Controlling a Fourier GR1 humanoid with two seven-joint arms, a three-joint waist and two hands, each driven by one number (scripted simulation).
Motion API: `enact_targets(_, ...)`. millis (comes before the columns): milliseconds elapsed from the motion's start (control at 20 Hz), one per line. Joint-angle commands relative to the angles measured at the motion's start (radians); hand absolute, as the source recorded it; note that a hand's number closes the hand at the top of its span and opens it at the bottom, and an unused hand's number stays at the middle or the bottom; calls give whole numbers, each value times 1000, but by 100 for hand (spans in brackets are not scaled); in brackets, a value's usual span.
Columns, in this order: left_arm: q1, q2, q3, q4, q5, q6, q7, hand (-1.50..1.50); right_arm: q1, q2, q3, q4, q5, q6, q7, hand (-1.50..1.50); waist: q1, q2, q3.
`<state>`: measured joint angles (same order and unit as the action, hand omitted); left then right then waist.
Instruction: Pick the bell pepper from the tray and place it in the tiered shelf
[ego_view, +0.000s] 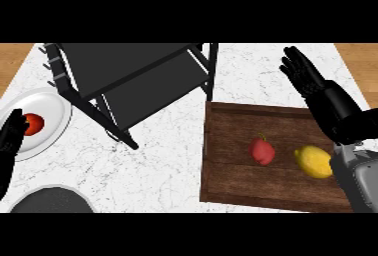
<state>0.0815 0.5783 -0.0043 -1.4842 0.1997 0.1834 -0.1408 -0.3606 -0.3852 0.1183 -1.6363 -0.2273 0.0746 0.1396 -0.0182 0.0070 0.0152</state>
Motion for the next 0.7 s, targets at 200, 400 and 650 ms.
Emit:
enact_targets(200, 75, -103, -17, 87, 107, -6, 156, 0, 126, -150, -188, -77, 370, -391, 65, 150, -140, -32, -29)
enact_targets(400, 110, -159, -18, 108, 165, -8, 200, 0, 335, -189, -291, 49, 495, -533, 241, 150, -221, -23, -27)
enact_targets(650, 70, -205, -64, 99, 177, -5, 267, 0, 581, -26, -202, -187, 670, -727, 260, -150, -135, -27, -20)
